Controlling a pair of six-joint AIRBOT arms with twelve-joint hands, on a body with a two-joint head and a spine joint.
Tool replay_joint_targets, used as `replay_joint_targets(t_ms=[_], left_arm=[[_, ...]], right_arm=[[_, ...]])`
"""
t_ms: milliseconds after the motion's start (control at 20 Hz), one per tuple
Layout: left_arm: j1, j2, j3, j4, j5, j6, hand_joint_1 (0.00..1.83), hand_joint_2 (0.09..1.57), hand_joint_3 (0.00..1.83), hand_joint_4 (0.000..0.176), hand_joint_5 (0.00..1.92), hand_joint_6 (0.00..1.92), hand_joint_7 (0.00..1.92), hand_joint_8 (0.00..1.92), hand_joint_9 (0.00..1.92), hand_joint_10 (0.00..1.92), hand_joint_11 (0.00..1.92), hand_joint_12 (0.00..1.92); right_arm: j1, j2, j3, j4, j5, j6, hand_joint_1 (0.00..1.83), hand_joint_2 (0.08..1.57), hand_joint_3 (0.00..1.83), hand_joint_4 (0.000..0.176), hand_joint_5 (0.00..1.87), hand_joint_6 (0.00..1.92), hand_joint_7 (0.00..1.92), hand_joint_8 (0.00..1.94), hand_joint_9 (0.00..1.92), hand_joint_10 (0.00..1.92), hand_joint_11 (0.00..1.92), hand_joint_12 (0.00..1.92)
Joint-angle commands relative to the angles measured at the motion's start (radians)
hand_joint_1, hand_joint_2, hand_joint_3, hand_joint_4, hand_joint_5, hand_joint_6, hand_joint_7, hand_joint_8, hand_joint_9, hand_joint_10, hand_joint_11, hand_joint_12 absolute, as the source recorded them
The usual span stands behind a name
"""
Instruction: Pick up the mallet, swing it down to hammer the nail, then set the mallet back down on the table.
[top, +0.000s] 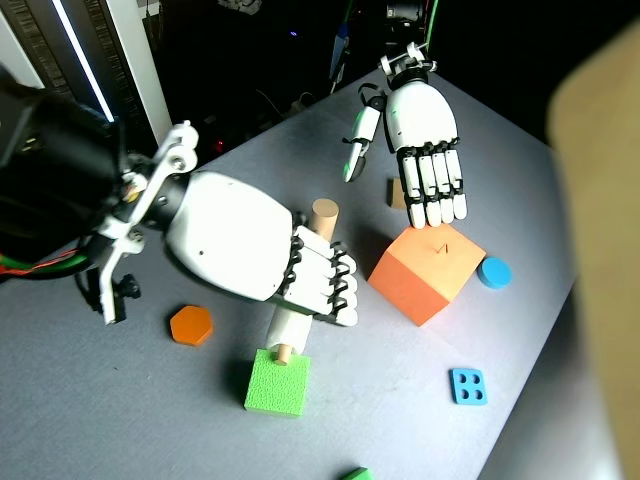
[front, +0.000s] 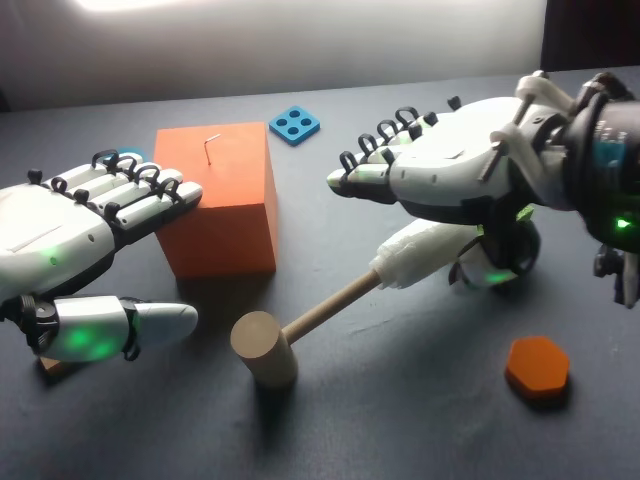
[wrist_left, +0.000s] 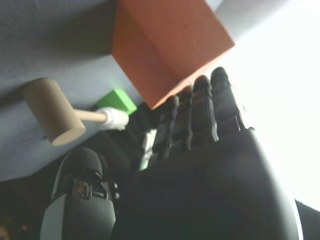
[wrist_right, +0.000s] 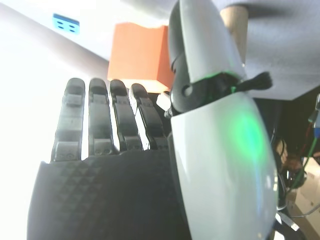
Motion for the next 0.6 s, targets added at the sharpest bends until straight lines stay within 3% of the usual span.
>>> replay_joint_targets(t_ms=[0,100,350,550], left_arm=[[-0.009,0.000,0.007,-0.008,-0.117,0.001,0.00,1.21,0.00,0.000,0.00,0.00,0.00,0.00,0.00,0.00,0.00,0.00],[-0.009,-0.004,0.009,-0.009,-0.117,0.001,0.00,1.21,0.00,0.000,0.00,0.00,0.00,0.00,0.00,0.00,0.00,0.00],[-0.007,-0.013,0.011,-0.014,-0.117,0.001,0.00,1.21,0.00,0.000,0.00,0.00,0.00,0.00,0.00,0.00,0.00,0.00],[-0.007,-0.016,0.013,-0.025,-0.117,0.001,0.00,1.21,0.00,0.000,0.00,0.00,0.00,0.00,0.00,0.00,0.00,0.00]], right_arm=[[0.000,-0.003,0.005,-0.030,0.031,0.012,1.29,0.99,0.00,0.000,0.00,0.00,0.00,0.00,0.00,0.00,0.00,0.00],[-0.016,-0.037,0.031,-0.043,0.031,0.046,1.28,0.99,0.00,0.000,0.00,0.00,0.00,0.00,0.00,0.00,0.00,0.00],[-0.065,-0.106,0.089,-0.217,0.012,0.197,1.30,0.99,0.00,0.000,0.00,0.00,0.00,0.00,0.00,0.00,0.00,0.00],[-0.093,-0.157,0.148,-0.222,0.022,0.211,1.28,0.99,0.00,0.000,0.00,0.00,0.00,0.00,0.00,0.00,0.00,0.00]])
